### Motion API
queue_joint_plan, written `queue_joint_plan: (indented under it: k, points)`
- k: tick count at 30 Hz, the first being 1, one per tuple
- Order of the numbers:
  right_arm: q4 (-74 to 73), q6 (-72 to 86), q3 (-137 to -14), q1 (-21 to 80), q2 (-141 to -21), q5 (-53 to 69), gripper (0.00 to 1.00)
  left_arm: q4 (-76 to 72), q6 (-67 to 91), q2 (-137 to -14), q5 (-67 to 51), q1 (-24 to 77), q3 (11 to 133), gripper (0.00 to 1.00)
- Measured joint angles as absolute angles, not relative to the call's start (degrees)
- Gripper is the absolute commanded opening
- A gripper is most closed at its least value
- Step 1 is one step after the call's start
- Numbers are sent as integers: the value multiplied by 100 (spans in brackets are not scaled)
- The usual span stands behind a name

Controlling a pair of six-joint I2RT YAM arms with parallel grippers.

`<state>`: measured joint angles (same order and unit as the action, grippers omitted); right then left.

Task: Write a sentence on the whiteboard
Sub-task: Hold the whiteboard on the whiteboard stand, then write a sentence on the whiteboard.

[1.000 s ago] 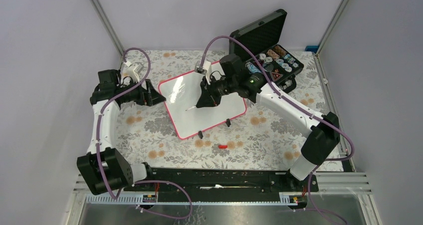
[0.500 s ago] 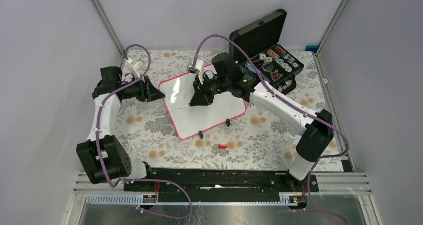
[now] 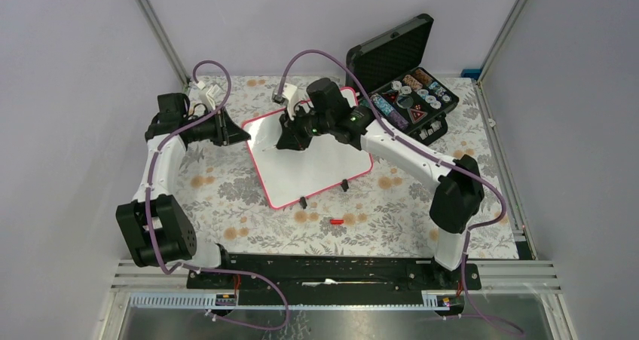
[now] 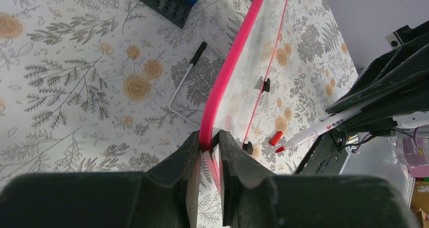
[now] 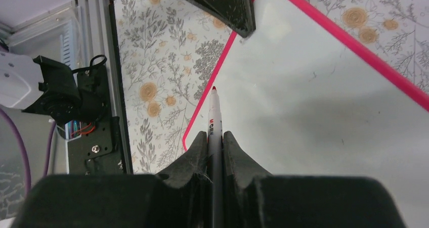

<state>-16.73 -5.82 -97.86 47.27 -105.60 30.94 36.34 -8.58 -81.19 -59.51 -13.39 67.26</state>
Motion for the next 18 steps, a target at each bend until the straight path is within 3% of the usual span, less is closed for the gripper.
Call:
queue_joint_plan:
  k: [9, 18]
  points:
    - [-1575, -552, -10186, 4742, -10840, 2749, 0, 3583, -692, -8252, -5935, -1203, 6904, 0]
    - [-1577, -552, -10567, 4748, -11093, 2547, 0, 3590, -681, -8256, -5822, -1201, 6904, 0]
